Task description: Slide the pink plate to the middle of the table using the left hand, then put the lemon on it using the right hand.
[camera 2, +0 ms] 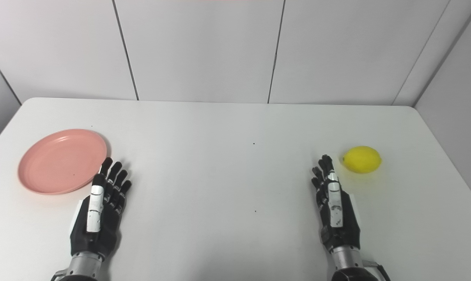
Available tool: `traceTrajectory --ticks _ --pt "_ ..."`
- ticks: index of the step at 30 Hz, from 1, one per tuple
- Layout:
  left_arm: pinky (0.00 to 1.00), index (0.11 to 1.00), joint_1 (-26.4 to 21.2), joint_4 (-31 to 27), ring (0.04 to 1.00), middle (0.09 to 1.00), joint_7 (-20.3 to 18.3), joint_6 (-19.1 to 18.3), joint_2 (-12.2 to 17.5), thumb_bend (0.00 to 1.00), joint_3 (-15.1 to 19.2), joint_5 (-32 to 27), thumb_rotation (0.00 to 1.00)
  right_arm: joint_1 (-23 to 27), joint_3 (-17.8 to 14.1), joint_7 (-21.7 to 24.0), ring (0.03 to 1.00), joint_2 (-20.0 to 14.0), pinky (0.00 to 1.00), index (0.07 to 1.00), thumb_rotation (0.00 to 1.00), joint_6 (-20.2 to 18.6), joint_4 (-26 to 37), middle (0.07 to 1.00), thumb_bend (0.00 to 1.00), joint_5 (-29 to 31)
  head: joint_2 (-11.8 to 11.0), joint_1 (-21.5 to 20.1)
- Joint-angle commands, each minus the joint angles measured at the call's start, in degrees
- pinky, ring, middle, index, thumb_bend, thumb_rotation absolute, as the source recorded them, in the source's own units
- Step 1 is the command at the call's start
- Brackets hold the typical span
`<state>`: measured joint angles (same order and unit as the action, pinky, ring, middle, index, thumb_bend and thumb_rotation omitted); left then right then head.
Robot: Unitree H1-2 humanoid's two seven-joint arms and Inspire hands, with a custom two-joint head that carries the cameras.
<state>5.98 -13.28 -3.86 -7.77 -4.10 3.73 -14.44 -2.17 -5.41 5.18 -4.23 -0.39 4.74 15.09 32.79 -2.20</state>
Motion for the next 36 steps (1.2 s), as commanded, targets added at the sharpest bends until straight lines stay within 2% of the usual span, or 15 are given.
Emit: traceTrajectory --ticks 1,14,25,36 --pt "1.0 0.995 0.62 0.55 0.995 0.993 0.36 0.2 0.02 0.74 -0.54 0.56 0.78 -0.94 -0.23 1.06 0.982 -0.02 1.0 0.974 0.97 0.79 -2.88 0.995 0.77 0.95 0.0 0.14" --pt "1.0 0.997 0.92 0.41 0.997 0.994 0.95 0.8 -0.19 0.74 -0.69 1.54 0.79 -1.4 -0.49 0.9 0.973 0.28 1.0 0.971 0.96 0.13 -1.94 0.987 0.77 0.59 -0.01 0.05" --pt "1.0 0.999 -0.03 1.49 1.0 0.995 0.25 1.11 0.31 0.74 0.2 0.26 0.78 -1.96 -0.37 0.6 0.971 1.21 1.0 0.983 0.98 -0.67 -1.54 0.995 0.76 0.97 -0.42 -2.73" --pt "1.0 1.0 -0.11 1.23 1.0 1.0 0.01 0.81 0.69 0.72 -0.05 0.19 0.8 -3.14 0.24 0.88 0.985 1.47 1.0 0.989 1.0 0.04 -1.59 0.997 0.74 0.0 -0.97 -2.15"
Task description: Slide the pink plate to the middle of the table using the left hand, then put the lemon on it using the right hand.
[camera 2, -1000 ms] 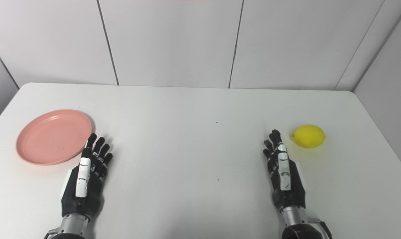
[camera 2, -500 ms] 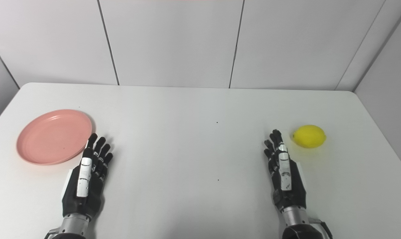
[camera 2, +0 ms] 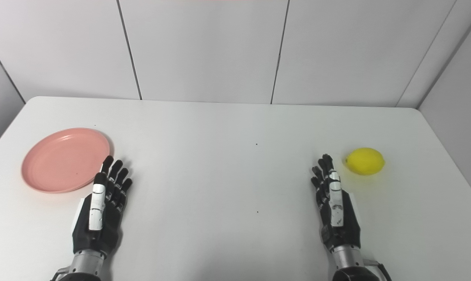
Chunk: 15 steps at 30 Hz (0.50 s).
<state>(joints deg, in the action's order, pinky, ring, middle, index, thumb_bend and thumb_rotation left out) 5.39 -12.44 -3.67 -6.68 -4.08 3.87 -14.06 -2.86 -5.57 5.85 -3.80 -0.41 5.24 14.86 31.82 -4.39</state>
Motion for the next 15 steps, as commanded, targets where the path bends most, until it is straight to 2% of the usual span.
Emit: traceTrajectory --ticks 1,2,8,11,15 --pt "1.0 1.0 0.43 0.57 1.0 1.0 -0.21 -0.16 0.63 0.72 -0.18 -0.24 0.8 -2.37 0.39 0.14 0.985 1.02 1.0 0.99 1.0 -0.01 -2.2 0.998 0.74 0.17 -0.33 0.66" --pt "1.0 1.0 0.4 0.7 0.999 1.0 -0.22 -0.08 0.59 0.72 -0.17 -0.26 0.8 -2.32 0.37 0.1 0.986 1.01 1.0 0.992 1.0 -0.07 -2.26 0.999 0.73 0.14 -0.33 0.66" --pt "1.0 0.999 0.1 2.82 0.99 0.988 0.23 1.33 -0.24 0.75 -1.0 1.51 0.8 -1.44 -0.26 1.69 0.993 -0.21 1.0 0.999 1.0 1.24 -4.87 1.0 0.75 1.35 -2.48 6.58" --pt "1.0 0.993 -0.08 4.77 0.985 0.985 0.41 3.34 -1.36 0.75 -1.58 2.13 0.77 -0.87 -0.92 2.89 0.999 -1.06 1.0 1.0 1.0 1.95 -6.58 1.0 0.75 2.39 -4.02 10.23" --pt "1.0 0.987 -0.5 7.36 0.982 0.98 1.05 5.8 -2.54 0.76 -2.42 3.02 0.76 -0.05 -1.92 3.9 1.0 -1.89 1.0 1.0 1.0 2.22 -8.68 1.0 0.76 3.52 -5.48 12.71"
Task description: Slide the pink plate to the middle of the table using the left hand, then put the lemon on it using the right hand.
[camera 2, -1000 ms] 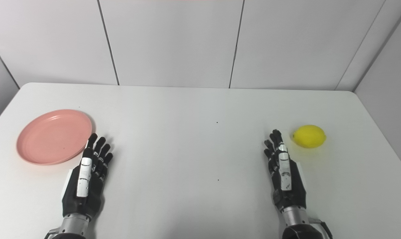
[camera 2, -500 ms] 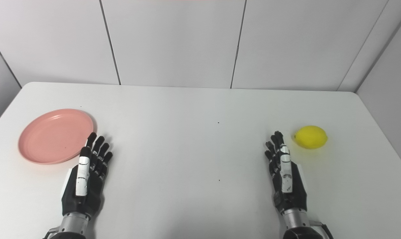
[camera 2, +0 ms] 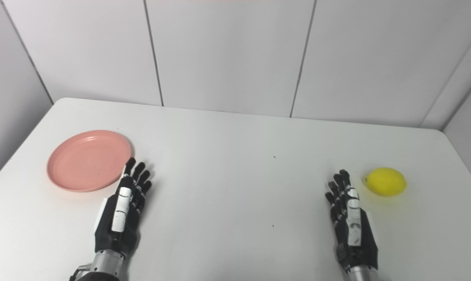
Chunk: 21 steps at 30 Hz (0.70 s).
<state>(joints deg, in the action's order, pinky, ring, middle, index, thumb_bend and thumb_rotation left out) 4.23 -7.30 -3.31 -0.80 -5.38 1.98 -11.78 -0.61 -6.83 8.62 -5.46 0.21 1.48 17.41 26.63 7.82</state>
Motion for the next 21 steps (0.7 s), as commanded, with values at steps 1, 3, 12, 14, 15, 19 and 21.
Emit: traceTrajectory --ticks 1,3,12,14,15,19,21 --pt "1.0 0.985 0.58 2.75 0.982 0.979 0.86 0.43 -1.46 0.76 -0.75 0.93 0.76 -2.11 -0.88 1.33 1.0 -0.38 1.0 1.0 1.0 1.67 -5.4 1.0 0.76 1.24 -0.62 0.96" --pt "1.0 0.981 0.45 3.59 0.981 0.976 1.18 1.15 -1.79 0.76 -1.1 1.47 0.76 -1.76 -1.18 1.73 1.0 -0.63 1.0 1.0 1.0 1.9 -6.27 1.0 0.75 1.52 -1.33 2.0" --pt "0.98 0.975 0.09 6.35 0.969 0.966 1.88 3.53 -2.51 0.75 -1.86 2.76 0.76 -0.52 -1.85 3.05 1.0 -1.08 1.0 1.0 1.0 2.71 -9.37 1.0 0.79 1.91 -3.5 4.18" --pt "0.98 0.973 -0.01 6.75 0.968 0.963 2.01 3.74 -2.54 0.74 -1.9 2.82 0.75 -0.32 -1.9 3.36 1.0 -1.08 1.0 1.0 1.0 2.79 -9.86 1.0 0.78 2.04 -4.0 4.56" --pt "0.98 0.973 -0.03 6.87 0.967 0.963 2.07 3.8 -2.56 0.74 -1.92 2.88 0.75 -0.3 -1.85 3.51 1.0 -1.12 1.0 1.0 1.0 2.88 -9.95 1.0 0.78 2.03 -4.0 4.56" --pt "0.98 0.969 -0.17 7.67 0.964 0.962 2.15 4.46 -2.56 0.76 -2.14 3.31 0.75 -0.08 -1.84 4.03 1.0 -1.28 1.0 1.0 1.0 3.06 -10.53 1.0 0.78 2.38 -4.57 5.85" --pt "0.98 0.968 -0.26 8.1 0.964 0.962 2.17 4.85 -2.56 0.77 -2.23 3.38 0.75 0.05 -1.76 4.14 1.0 -1.46 1.0 1.0 1.0 3.36 -10.97 1.0 0.79 2.09 -4.74 6.03"
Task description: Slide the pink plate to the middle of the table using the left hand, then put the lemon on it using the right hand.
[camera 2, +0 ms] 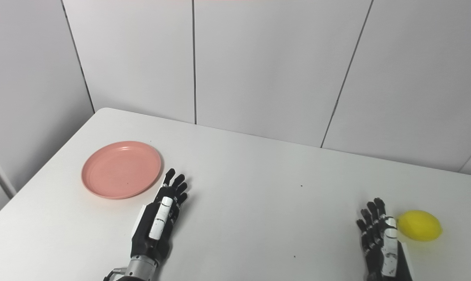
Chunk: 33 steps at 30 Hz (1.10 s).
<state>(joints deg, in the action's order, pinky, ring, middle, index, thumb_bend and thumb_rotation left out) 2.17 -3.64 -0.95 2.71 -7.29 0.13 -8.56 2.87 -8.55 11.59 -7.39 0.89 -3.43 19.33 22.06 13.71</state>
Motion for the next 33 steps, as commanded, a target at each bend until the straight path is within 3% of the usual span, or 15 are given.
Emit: traceTrajectory --ticks 1,15,23,33 --pt "0.98 0.966 1.75 4.61 0.965 0.962 -0.17 1.46 -0.66 0.77 -0.4 0.15 0.75 -3.38 -0.03 1.22 1.0 0.42 1.0 1.0 1.0 2.78 -6.26 1.0 0.79 0.05 -0.18 0.14" --pt "0.96 0.952 2.26 3.41 0.948 0.949 -0.64 1.65 0.38 0.76 0.44 -1.21 0.76 -3.36 1.16 0.25 1.0 1.74 1.0 1.0 1.0 3.38 -5.92 1.0 0.79 -1.88 -0.14 -1.47" --pt "0.93 0.935 3.81 -5.38 0.926 0.93 0.3 -1.34 -0.43 0.79 0.27 -2.09 0.78 -3.82 1.71 0.06 1.0 2.82 1.0 1.0 1.0 3.41 -4.72 1.0 0.76 -2.77 0.47 -3.11" --pt "0.96 0.943 0.85 -11.96 0.951 0.945 0.58 -8.16 1.07 0.82 1.37 -2.8 0.83 -3.86 2.04 -0.63 1.0 4.17 1.0 1.0 1.0 3.77 -4.32 1.0 0.73 -3.82 0.52 -4.79"
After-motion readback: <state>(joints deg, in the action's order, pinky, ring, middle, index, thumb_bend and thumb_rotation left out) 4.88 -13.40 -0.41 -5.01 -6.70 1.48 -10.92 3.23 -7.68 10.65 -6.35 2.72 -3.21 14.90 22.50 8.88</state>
